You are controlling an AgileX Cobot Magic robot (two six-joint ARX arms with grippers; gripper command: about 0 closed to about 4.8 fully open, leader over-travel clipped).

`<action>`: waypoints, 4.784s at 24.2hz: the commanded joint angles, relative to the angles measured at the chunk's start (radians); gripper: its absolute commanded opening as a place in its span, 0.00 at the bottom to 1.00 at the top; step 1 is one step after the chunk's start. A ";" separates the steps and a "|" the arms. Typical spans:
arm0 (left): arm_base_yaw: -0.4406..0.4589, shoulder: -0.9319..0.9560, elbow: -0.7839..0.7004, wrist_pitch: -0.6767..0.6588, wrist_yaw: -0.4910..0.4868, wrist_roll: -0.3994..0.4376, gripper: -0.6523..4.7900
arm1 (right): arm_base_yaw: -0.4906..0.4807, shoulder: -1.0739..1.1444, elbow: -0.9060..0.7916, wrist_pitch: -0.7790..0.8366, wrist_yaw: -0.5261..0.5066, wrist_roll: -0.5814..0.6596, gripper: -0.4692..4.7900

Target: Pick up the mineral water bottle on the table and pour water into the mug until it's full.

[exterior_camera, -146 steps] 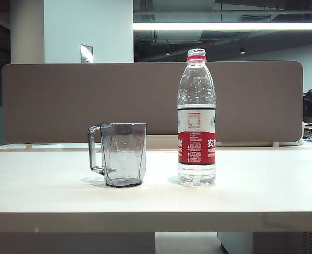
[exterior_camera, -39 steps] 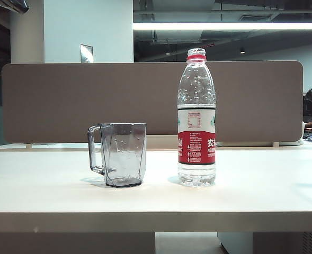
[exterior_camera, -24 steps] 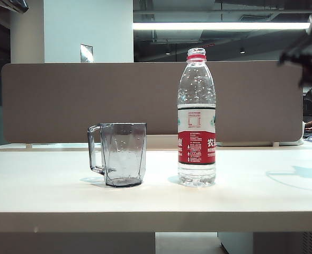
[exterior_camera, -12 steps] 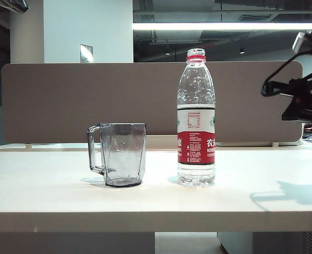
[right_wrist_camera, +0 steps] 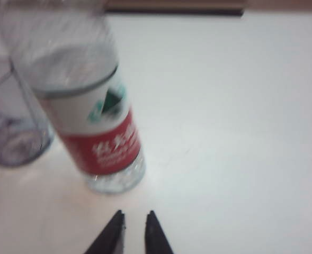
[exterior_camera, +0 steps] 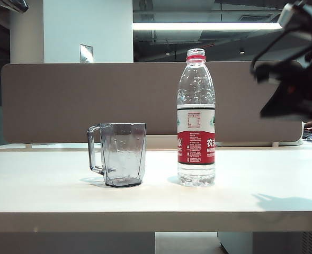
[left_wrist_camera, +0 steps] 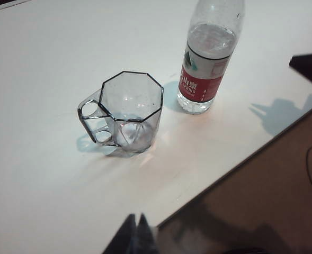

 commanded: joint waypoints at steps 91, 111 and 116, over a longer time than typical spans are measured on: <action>0.000 -0.001 0.004 0.010 0.002 0.004 0.11 | 0.023 0.877 0.463 0.543 0.190 -0.978 0.47; 0.000 -0.001 0.004 0.010 0.002 0.004 0.11 | 0.024 0.838 0.519 0.615 0.273 -1.429 0.47; 0.000 -0.001 0.004 0.010 0.002 0.004 0.11 | 0.023 0.830 0.519 0.688 0.277 -1.536 0.47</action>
